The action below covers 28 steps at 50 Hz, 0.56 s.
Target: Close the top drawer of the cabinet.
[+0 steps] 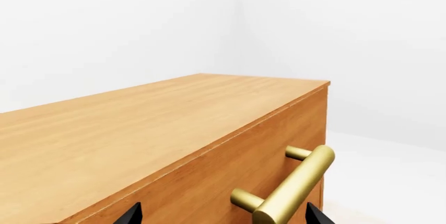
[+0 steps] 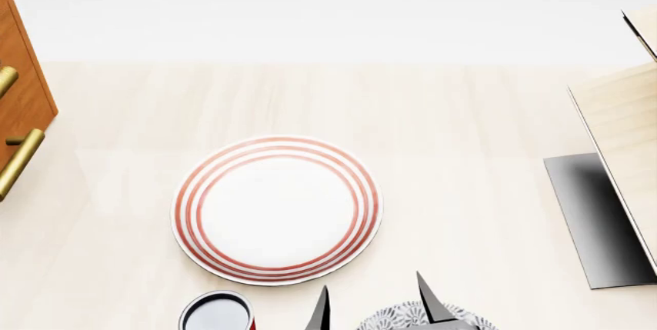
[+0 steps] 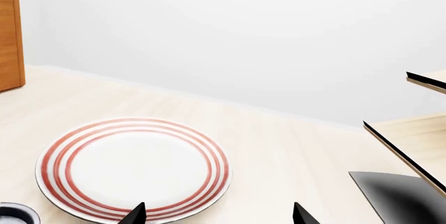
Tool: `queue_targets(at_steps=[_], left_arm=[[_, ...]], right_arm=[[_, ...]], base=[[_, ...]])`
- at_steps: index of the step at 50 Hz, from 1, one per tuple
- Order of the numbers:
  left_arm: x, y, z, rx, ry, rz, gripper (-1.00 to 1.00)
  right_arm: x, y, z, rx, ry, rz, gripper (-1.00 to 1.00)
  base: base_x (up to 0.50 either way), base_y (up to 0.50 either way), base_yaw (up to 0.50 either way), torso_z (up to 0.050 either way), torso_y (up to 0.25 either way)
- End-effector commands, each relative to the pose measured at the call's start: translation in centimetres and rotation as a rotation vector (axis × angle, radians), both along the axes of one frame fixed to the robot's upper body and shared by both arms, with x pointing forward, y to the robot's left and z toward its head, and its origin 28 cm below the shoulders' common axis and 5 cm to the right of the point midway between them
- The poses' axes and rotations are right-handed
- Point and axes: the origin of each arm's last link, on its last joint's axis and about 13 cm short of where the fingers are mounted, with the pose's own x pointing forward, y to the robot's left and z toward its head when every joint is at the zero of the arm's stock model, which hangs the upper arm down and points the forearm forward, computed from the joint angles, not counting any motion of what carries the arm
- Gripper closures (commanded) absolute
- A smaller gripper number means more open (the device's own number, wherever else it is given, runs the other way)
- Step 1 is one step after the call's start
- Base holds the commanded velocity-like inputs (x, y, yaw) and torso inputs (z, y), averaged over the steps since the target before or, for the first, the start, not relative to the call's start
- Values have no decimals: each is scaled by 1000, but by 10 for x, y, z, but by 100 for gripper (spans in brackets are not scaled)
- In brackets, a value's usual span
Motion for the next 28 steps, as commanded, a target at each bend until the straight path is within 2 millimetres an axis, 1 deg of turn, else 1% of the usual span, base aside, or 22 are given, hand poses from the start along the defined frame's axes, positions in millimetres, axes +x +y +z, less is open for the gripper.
queue_targets(at_steps=[1, 10, 19, 28], left_arm=[[-3, 12, -1, 9, 11, 69, -100], [-5, 13, 0, 9, 13, 73, -100], [-2, 12, -2, 9, 16, 65, -100], [-4, 12, -3, 11, 18, 64, -100]], right_arm=[[0, 0, -1, 0, 5, 0, -100], [0, 0, 0, 0, 3, 1, -100], [1, 0, 0, 0, 3, 1, -100], [1, 0, -1, 0, 5, 1, -100]], base=[[0, 0, 0, 0, 0], [0, 0, 0, 0, 0], [0, 0, 0, 0, 0], [0, 0, 0, 0, 0]])
